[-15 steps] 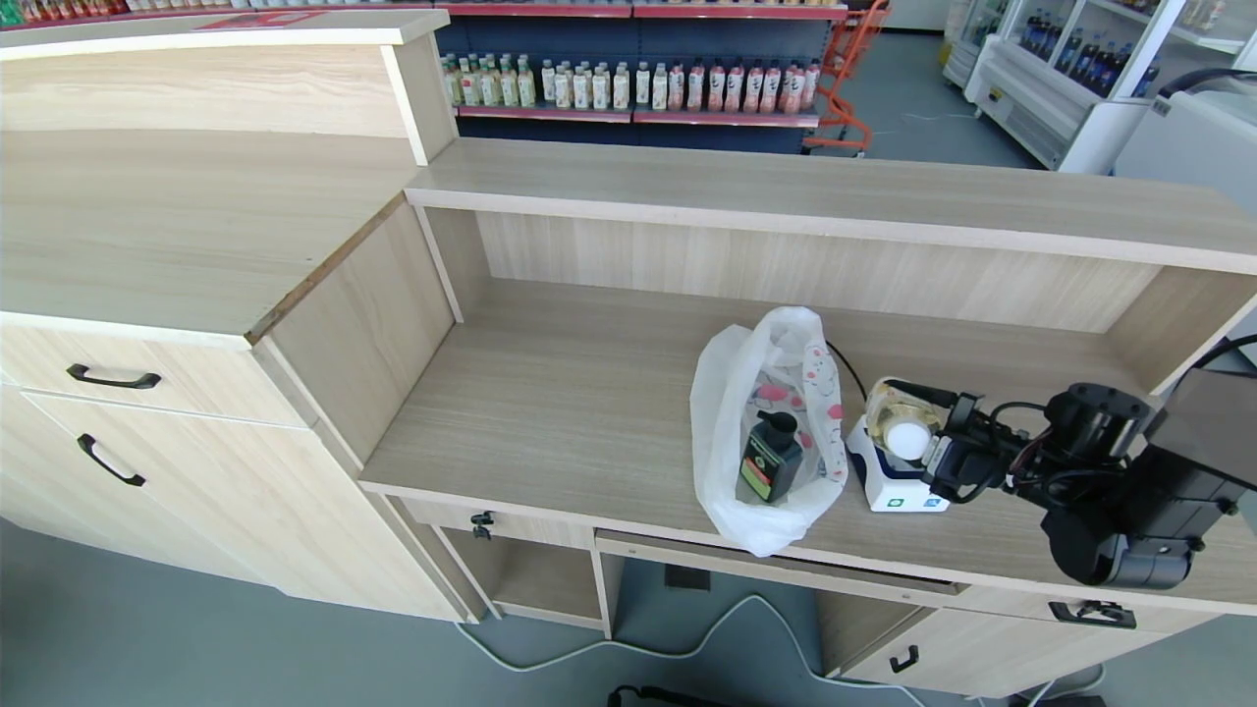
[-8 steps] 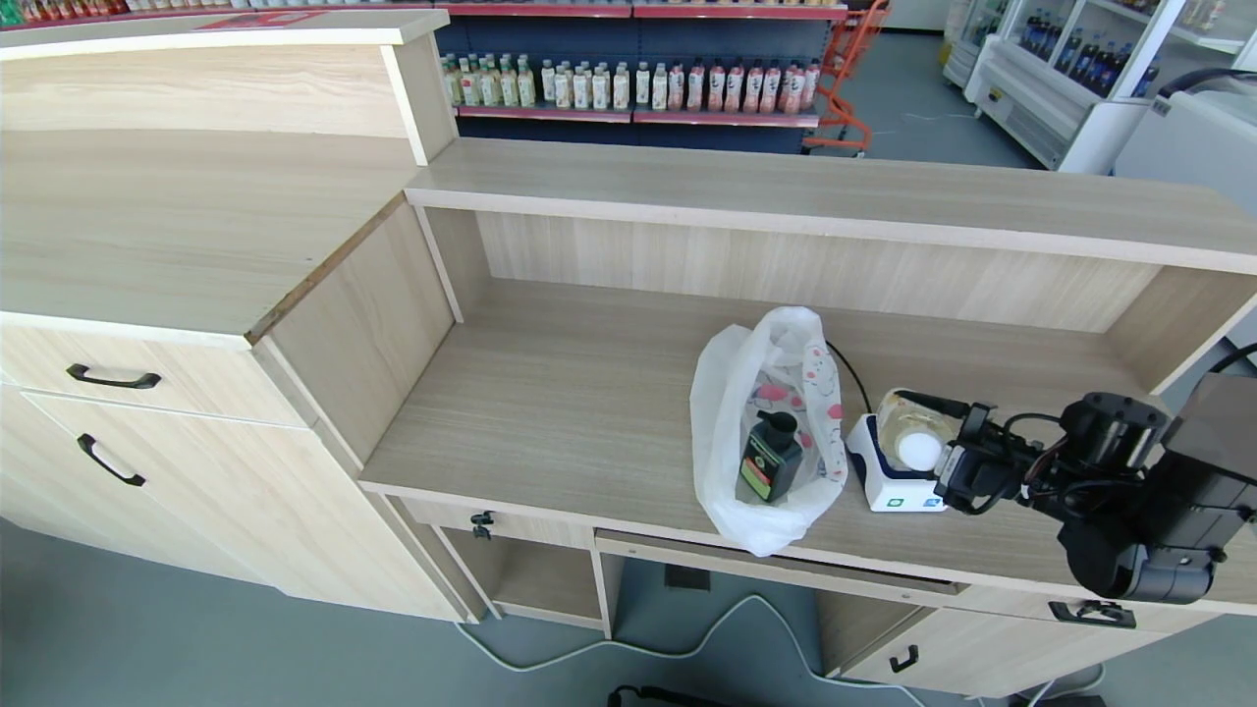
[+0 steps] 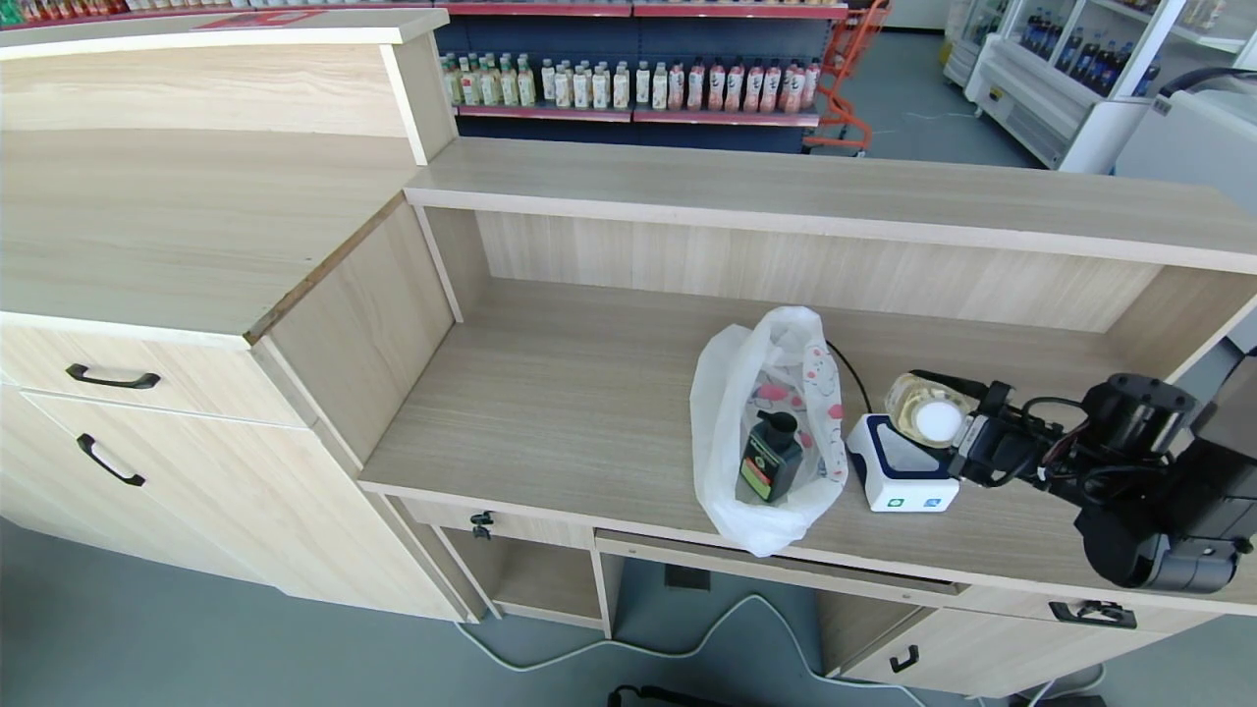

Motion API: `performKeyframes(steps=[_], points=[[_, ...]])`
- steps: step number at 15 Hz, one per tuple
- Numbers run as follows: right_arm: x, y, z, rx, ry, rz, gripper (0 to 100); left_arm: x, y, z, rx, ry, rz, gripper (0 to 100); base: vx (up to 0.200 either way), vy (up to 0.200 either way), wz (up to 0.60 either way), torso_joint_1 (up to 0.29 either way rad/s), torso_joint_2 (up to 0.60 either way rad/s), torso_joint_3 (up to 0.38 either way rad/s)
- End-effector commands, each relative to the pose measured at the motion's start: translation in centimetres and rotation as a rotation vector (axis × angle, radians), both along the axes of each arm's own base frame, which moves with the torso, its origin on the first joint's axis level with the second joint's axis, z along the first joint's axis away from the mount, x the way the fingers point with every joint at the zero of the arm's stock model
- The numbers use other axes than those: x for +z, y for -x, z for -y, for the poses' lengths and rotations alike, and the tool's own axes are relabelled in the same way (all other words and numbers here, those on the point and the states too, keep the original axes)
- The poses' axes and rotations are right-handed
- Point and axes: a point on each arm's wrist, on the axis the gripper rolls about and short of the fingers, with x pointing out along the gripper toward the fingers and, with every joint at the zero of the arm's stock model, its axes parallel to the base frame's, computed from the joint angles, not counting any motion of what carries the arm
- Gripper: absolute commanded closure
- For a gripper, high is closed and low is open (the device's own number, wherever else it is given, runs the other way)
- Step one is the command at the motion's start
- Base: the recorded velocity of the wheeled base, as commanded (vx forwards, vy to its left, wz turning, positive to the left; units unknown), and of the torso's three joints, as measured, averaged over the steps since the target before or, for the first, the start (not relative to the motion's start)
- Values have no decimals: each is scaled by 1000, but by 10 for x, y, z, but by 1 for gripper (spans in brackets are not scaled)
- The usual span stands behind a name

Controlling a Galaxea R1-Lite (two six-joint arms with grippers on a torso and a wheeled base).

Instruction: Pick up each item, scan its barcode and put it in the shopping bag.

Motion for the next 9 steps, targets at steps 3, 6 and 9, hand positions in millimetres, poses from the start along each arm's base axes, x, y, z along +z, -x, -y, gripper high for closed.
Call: performKeyframes(steps=[3,6,9], points=[[98,56,21,-145,-332,-63,100,0,0,0,0,1,0,0,0,0,0,0,0,0],[99,95,53,-376,-549,-172,100,0,0,0,0,1,0,0,0,0,0,0,0,0],[89,109,73,-548,-680,-247,100,0,0,0,0,-1,0,0,0,0,0,0,0,0]])
